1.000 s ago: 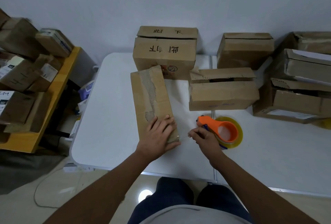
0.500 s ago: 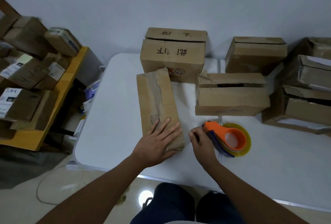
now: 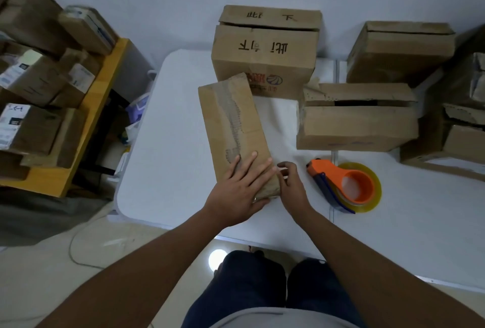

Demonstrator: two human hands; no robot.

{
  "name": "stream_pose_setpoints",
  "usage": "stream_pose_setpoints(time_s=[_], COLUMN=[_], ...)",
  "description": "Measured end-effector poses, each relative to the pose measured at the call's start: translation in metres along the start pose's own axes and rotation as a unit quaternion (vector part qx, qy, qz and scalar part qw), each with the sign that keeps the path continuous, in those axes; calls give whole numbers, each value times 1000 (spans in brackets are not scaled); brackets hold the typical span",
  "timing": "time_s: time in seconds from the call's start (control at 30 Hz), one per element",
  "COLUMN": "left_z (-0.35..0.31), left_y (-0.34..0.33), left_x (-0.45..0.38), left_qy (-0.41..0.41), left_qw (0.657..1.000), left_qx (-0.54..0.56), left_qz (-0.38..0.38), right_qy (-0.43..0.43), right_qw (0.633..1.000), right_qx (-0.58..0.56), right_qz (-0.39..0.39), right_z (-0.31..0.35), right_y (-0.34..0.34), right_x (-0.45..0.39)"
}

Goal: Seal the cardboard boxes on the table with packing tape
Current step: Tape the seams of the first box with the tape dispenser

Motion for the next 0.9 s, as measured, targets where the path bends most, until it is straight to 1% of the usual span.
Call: stream_pose_setpoints(time_s=[0.07, 0.13, 0.2, 0.27, 0.3, 0.37, 0.43, 0.47, 0.53, 0.63, 0.73, 0.8, 0.83, 0.9], left_z=[0, 1, 2, 1, 0, 0, 1, 1, 1, -2, -2, -1, -1, -2], left_y=[1, 1, 1, 2, 2, 2, 2, 2, 2, 3, 1, 0, 0, 1], left_x=[0, 0, 0, 1, 1, 1, 1, 1, 1, 0, -1, -1, -2, -2], left_qy=[2, 4, 7, 9, 8, 7, 10, 13, 10, -7, -14, -15, -16, -16], left_qw=[1000, 1000, 1000, 1000, 1000, 1000, 1000, 1000, 1000, 1000, 1000, 999, 999, 999], left_qx=[4, 7, 4, 6, 8, 8, 12, 16, 20, 13, 8, 5, 6, 14], left_qz=[4, 9, 10, 9, 8, 9, 14, 15, 17, 19, 27, 29, 28, 30], right_qy=[-13, -17, -33, -14, 8, 67, 107, 116, 129, 154, 184, 184, 182, 162], right_qw=[1000, 999, 999, 999, 1000, 997, 992, 991, 985, 959, 917, 895, 890, 898], right_qx=[12, 27, -9, -32, -25, 20, 52, 61, 95, 220, 341, 398, 413, 406], right_qz=[11, 4, -9, 1, 12, 28, 31, 36, 69, 97, 91, 79, 70, 54], right_z=[-6, -14, -19, -14, -6, 9, 18, 19, 17, 21, 39, 45, 44, 35], right_y=[-2, 3, 14, 18, 15, 4, -2, 0, 6, 16, 14, 6, 2, -5], right_x=[-6, -1, 17, 37, 47, 63, 69, 68, 62, 53, 46, 40, 38, 39])
Point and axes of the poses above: each hand's wrist, its own x-axis away from the middle knuckle, its own y-axis out of the back of the hand, z = x × y, the point moved 10 cm from there along -x, towards the middle knuckle, and after that the axes turned 15 degrees about -y, right-handed, at the moved point
